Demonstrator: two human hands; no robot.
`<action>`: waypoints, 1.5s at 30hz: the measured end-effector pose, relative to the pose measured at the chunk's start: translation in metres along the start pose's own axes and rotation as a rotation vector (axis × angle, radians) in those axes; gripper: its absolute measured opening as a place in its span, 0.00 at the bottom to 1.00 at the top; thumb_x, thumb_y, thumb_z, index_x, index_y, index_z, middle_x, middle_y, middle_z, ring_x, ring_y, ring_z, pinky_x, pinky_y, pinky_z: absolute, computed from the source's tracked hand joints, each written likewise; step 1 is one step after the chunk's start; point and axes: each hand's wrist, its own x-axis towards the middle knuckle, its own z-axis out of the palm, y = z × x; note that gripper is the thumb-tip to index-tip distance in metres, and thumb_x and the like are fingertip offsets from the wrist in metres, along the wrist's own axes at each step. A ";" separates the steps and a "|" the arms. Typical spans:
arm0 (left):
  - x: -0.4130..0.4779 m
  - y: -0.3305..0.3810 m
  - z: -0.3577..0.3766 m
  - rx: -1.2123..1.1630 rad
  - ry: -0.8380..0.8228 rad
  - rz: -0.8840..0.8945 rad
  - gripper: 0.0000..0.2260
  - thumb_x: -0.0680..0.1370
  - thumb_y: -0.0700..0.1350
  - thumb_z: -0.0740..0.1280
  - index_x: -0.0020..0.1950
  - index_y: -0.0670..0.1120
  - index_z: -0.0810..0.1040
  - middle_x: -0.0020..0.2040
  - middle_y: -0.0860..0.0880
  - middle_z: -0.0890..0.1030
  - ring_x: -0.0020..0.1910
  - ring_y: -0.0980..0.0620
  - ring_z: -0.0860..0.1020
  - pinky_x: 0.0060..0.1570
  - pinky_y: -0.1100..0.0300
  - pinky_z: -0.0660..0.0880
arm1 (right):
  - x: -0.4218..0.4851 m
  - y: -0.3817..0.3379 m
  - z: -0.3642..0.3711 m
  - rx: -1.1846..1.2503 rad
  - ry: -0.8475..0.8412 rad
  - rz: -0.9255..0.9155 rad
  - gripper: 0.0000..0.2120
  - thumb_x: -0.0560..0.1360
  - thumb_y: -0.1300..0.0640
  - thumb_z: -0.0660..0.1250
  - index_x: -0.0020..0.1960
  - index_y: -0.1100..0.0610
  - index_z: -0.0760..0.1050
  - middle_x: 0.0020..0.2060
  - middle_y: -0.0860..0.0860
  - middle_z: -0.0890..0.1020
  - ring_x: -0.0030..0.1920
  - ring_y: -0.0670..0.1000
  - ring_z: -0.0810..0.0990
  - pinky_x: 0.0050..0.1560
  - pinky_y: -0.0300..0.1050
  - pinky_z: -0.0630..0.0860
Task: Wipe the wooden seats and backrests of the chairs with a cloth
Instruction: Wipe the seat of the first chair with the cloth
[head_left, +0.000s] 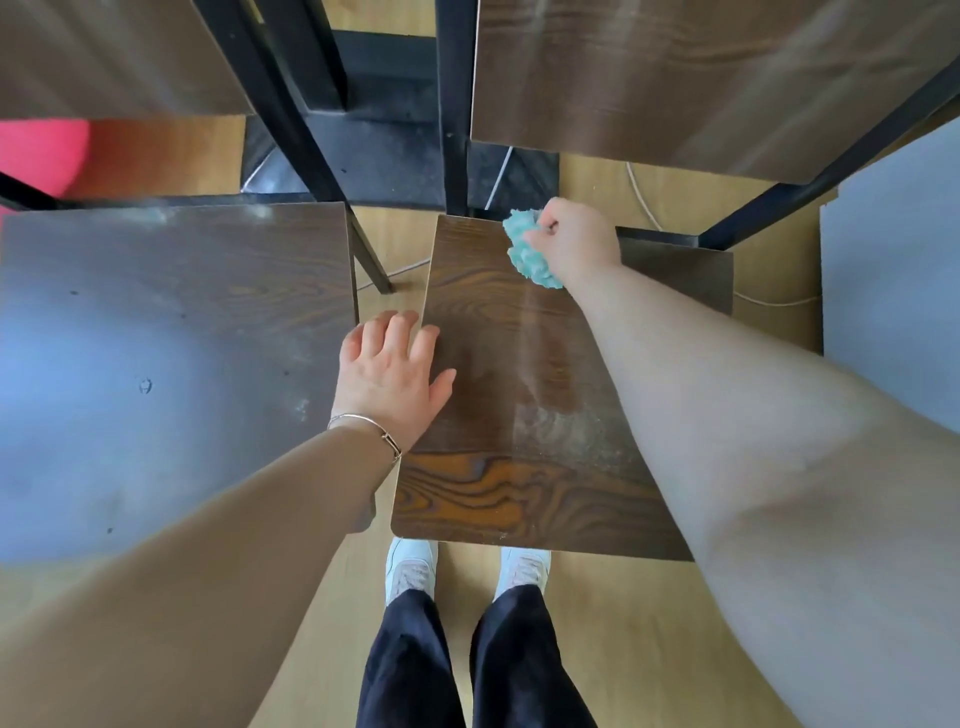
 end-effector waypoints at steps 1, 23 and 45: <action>0.001 0.000 0.000 0.004 -0.002 0.003 0.23 0.78 0.60 0.56 0.69 0.49 0.68 0.68 0.46 0.69 0.67 0.42 0.65 0.66 0.45 0.63 | -0.003 -0.001 0.001 -0.030 0.003 -0.005 0.08 0.79 0.49 0.64 0.51 0.54 0.75 0.50 0.52 0.79 0.49 0.54 0.78 0.48 0.46 0.77; -0.124 0.016 0.011 0.007 -0.191 0.078 0.22 0.79 0.59 0.56 0.69 0.49 0.67 0.68 0.45 0.68 0.69 0.41 0.63 0.67 0.43 0.61 | -0.268 0.053 0.083 0.005 -0.158 -0.173 0.12 0.76 0.54 0.69 0.39 0.59 0.72 0.39 0.52 0.73 0.42 0.53 0.71 0.36 0.46 0.64; 0.018 0.052 -0.015 0.053 -0.039 0.079 0.24 0.79 0.61 0.56 0.70 0.49 0.65 0.66 0.44 0.67 0.65 0.40 0.64 0.63 0.44 0.64 | -0.037 0.052 -0.034 0.052 0.015 0.027 0.08 0.78 0.49 0.64 0.46 0.53 0.74 0.47 0.50 0.78 0.48 0.52 0.76 0.45 0.45 0.70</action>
